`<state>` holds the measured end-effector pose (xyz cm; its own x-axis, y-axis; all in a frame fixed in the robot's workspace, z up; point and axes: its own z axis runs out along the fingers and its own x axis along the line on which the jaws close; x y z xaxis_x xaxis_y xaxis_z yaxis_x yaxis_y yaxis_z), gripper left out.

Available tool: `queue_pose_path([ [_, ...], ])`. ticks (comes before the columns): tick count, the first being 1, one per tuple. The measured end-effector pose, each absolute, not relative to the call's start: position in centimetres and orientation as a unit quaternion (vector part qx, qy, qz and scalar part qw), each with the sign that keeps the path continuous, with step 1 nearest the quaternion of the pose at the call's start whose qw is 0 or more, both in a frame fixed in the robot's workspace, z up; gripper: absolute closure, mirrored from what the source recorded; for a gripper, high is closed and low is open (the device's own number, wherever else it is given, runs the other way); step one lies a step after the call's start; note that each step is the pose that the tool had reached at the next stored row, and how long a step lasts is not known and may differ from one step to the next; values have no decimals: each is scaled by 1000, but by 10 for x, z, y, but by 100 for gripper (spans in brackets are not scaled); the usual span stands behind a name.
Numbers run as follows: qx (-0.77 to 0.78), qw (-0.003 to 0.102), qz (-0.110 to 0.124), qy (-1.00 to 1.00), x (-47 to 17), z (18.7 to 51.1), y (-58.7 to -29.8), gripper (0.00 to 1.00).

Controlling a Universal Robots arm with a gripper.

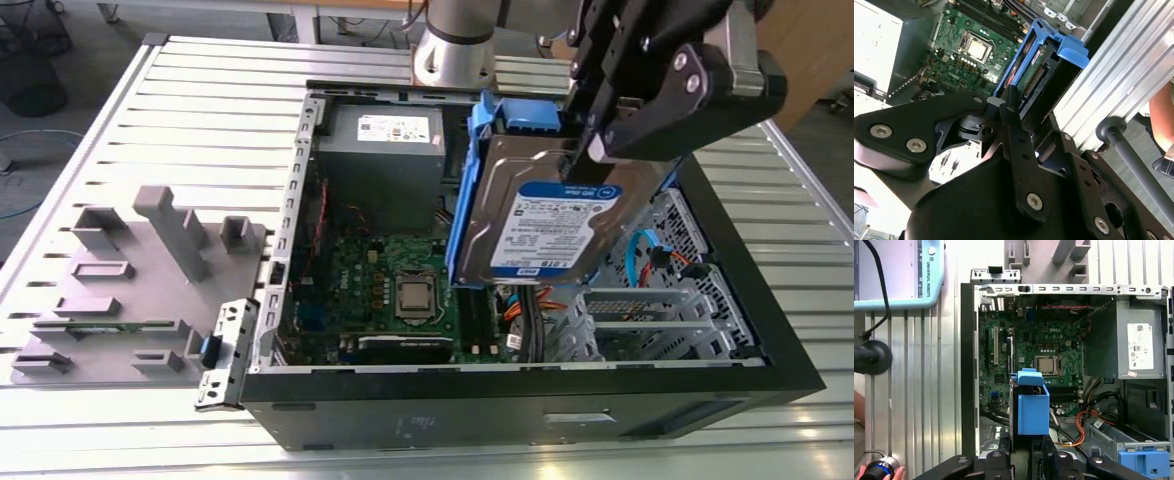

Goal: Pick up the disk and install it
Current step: 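Pick up the disk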

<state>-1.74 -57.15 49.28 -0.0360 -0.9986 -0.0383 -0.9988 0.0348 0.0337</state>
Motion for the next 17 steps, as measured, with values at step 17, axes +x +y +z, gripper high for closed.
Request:
queue_pose_path([
  [17,-694,2,25,719,-14,493,-577,65],
])
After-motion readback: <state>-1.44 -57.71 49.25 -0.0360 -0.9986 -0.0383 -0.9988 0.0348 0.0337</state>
